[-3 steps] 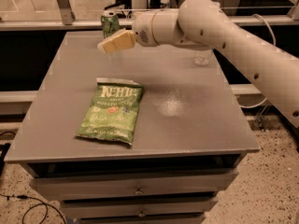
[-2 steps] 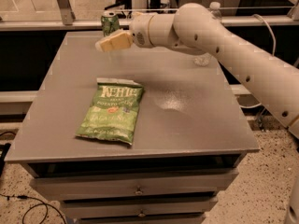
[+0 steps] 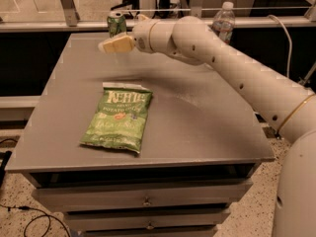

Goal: Move green can near water bottle

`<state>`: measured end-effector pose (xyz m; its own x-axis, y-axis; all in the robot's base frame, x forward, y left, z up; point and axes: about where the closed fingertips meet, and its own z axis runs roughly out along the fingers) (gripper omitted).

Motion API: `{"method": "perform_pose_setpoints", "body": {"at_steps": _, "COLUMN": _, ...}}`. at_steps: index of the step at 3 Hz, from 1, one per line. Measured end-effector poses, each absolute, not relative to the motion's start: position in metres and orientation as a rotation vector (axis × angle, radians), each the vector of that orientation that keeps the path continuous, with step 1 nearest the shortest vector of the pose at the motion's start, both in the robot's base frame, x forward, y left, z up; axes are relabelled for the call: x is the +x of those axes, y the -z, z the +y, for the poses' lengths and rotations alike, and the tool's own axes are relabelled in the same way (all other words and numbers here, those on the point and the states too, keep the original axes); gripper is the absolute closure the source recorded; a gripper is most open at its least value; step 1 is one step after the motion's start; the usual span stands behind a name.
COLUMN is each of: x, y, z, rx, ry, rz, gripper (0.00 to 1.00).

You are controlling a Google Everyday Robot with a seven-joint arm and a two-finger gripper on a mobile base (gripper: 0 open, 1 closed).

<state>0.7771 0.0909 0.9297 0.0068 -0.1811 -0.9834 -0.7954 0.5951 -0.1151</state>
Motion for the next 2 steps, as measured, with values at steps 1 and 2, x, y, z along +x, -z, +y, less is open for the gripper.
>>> {"method": "perform_pose_setpoints", "body": {"at_steps": 1, "x": 0.802, "y": -0.917, "z": 0.096, "rx": -0.815, "ry": -0.582, "rz": 1.517, "gripper": 0.0}}
{"method": "perform_pose_setpoints", "body": {"at_steps": 2, "x": 0.824, "y": -0.911, "z": 0.102, "rx": -0.802, "ry": -0.572, "rz": 1.516, "gripper": 0.0}}
